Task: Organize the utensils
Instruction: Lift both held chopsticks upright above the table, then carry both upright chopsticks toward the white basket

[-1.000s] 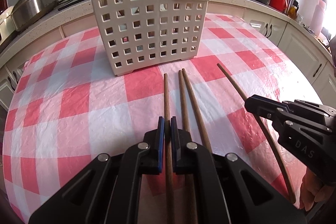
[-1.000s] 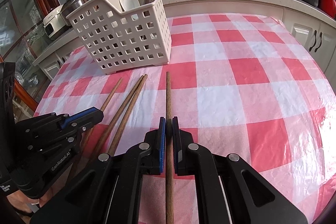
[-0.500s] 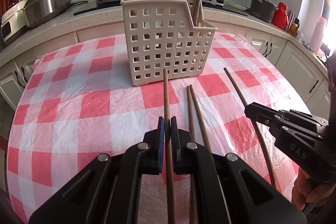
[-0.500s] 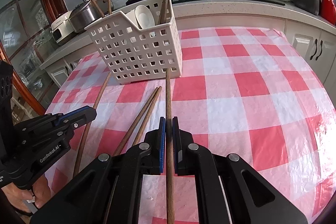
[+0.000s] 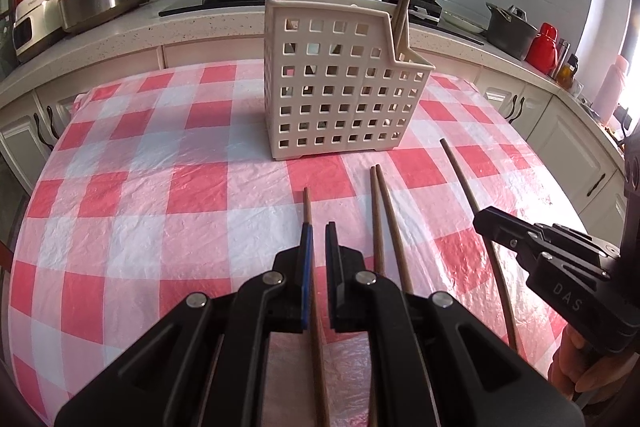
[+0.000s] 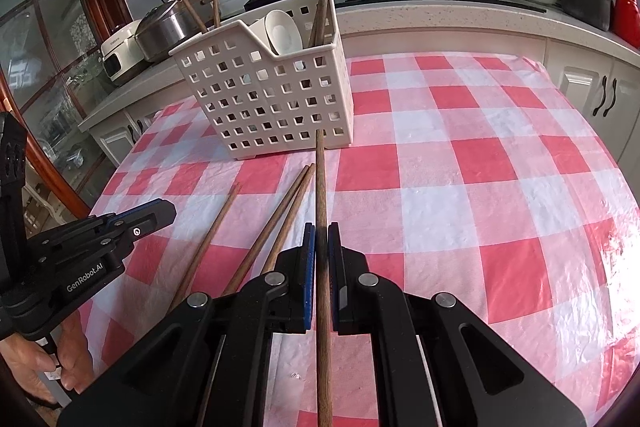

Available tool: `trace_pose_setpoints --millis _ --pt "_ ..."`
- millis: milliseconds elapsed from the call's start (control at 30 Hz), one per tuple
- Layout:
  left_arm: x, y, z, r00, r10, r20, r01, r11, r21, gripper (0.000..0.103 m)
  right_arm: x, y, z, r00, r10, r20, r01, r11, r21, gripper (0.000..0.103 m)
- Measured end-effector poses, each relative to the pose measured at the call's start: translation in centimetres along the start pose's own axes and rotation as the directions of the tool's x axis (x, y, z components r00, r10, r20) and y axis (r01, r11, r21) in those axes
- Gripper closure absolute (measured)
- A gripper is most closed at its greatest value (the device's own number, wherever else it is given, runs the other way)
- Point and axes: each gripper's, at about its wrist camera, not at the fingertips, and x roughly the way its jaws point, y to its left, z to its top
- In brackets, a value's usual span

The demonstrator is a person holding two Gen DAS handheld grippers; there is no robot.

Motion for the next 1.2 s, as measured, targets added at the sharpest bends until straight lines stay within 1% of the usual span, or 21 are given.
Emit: trace_pose_setpoints --millis 133,400,467,500,533,633,667,767,800,867,1000,1200 --pt "0.2 0.1 0.0 1.000 0.000 -0.007 0.000 1.000 -0.006 0.097 0.4 -0.1 -0.1 1.000 0.000 -0.013 0.000 1.000 0.004 0.097" --pt "2.6 0.4 -1.0 0.997 0.005 -0.081 -0.006 1.000 -0.021 0.096 0.6 -0.1 -0.2 1.000 0.005 -0.019 -0.005 1.000 0.009 0.097" --pt "2.9 0.4 -1.1 0.996 0.005 -0.090 -0.007 1.000 -0.021 0.092 0.6 -0.2 -0.2 1.000 0.005 -0.018 -0.005 1.000 0.011 0.097" --pt "3.2 0.4 -1.1 0.996 0.011 -0.093 -0.013 1.000 -0.020 0.084 0.6 -0.2 -0.2 1.000 0.005 -0.020 -0.005 1.000 0.012 0.097" --pt "3.5 0.4 -1.1 0.995 0.020 -0.095 -0.022 0.999 -0.023 0.081 0.7 -0.2 -0.3 1.000 0.006 -0.023 -0.006 1.000 0.012 0.097" --pt "5.0 0.8 -1.0 0.992 0.034 -0.123 -0.037 0.999 -0.025 0.082 0.9 -0.1 -0.4 1.000 0.007 -0.027 -0.007 1.000 0.008 0.097" --pt "5.1 0.7 -1.0 0.993 0.047 -0.111 -0.048 0.999 -0.010 0.083 0.9 -0.1 -0.4 1.000 0.006 -0.027 -0.006 1.000 0.007 0.097" --pt "5.4 0.3 -1.1 0.991 0.069 -0.110 -0.066 0.997 0.031 0.090 0.9 -0.3 -0.3 1.000 0.005 -0.025 -0.005 1.000 0.012 0.097" --pt "5.4 0.2 -1.1 0.992 0.068 -0.110 -0.065 0.997 0.038 0.096 0.9 -0.3 -0.3 1.000 0.004 -0.026 -0.004 1.000 0.014 0.097" --pt "5.3 0.0 -1.1 0.992 0.069 -0.107 -0.064 0.997 0.048 0.097 1.0 -0.4 -0.3 1.000 0.004 -0.027 -0.003 1.000 0.015 0.097" --pt "4.0 -0.2 -1.0 0.996 0.059 -0.067 -0.057 0.998 0.039 0.097 0.8 -0.3 -0.2 1.000 0.005 -0.017 -0.005 1.000 0.014 0.097" --pt "0.0 -0.5 0.0 0.999 0.032 0.030 -0.033 0.999 0.018 0.097 -0.8 -0.3 0.4 0.999 0.021 0.042 -0.022 1.000 0.021 0.097"
